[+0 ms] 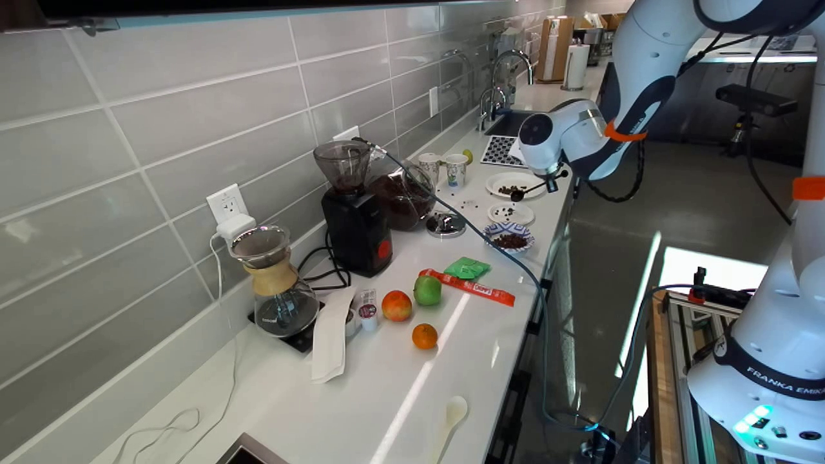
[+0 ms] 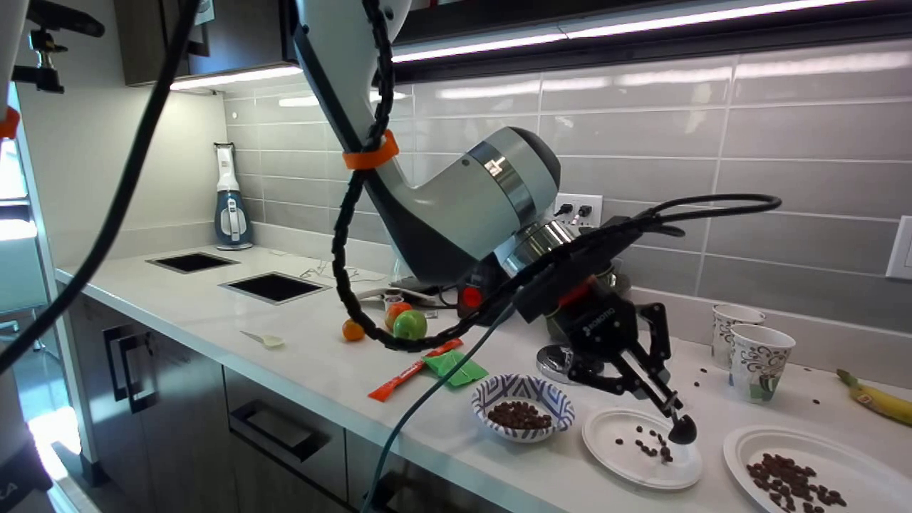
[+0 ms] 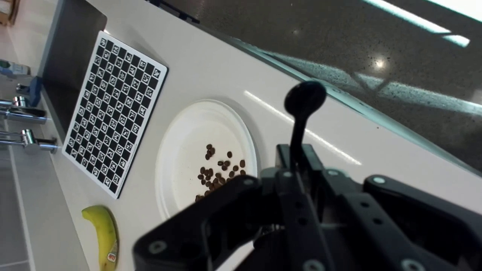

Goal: Use the silver soon to put some of the brown objects onto the small plate

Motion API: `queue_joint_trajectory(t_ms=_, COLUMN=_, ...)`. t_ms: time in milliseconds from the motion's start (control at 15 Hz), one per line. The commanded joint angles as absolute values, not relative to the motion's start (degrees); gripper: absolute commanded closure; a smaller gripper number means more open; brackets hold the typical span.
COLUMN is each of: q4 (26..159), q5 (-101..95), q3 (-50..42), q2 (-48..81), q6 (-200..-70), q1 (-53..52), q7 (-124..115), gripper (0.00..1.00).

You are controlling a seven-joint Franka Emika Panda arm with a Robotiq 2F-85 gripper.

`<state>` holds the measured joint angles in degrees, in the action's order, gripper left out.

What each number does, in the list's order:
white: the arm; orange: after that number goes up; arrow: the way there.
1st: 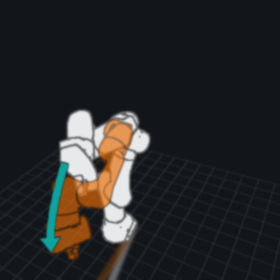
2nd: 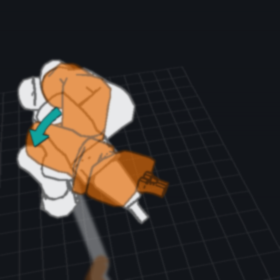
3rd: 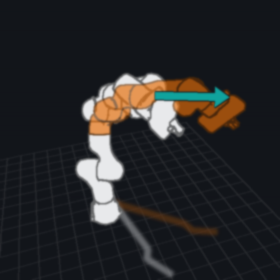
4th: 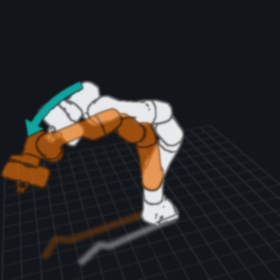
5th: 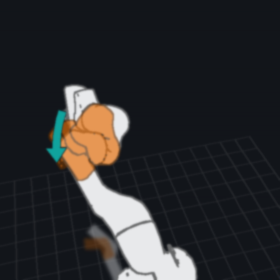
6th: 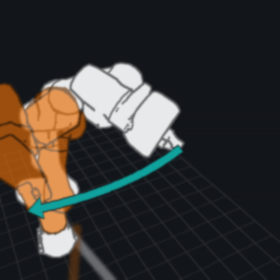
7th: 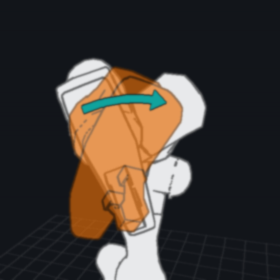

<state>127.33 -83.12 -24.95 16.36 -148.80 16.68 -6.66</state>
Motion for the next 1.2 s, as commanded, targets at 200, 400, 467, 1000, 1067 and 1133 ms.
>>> queue_joint_trajectory(t_ms=200, q4=130.3, q5=-96.1, q3=-20.0, q2=13.7, q6=-140.2, q1=16.7, q7=-10.8, gripper=0.98)
queue_joint_trajectory(t_ms=400, q4=131.2, q5=-100.6, q3=-18.2, q2=13.3, q6=-135.5, q1=16.4, q7=-11.4, gripper=0.98)
queue_joint_trajectory(t_ms=467, q4=131.7, q5=-101.8, q3=-17.7, q2=13.2, q6=-133.9, q1=16.4, q7=-11.4, gripper=0.98)
queue_joint_trajectory(t_ms=1000, q4=133.6, q5=-108.4, q3=-14.9, q2=13.1, q6=-125.3, q1=16.2, q7=-11.4, gripper=0.98)
queue_joint_trajectory(t_ms=1067, q4=133.8, q5=-109.4, q3=-14.7, q2=13.2, q6=-124.3, q1=16.1, q7=-11.4, gripper=0.98)
queue_joint_trajectory(t_ms=1133, q4=134.1, q5=-110.1, q3=-14.4, q2=13.2, q6=-123.4, q1=16.0, q7=-11.2, gripper=0.98)
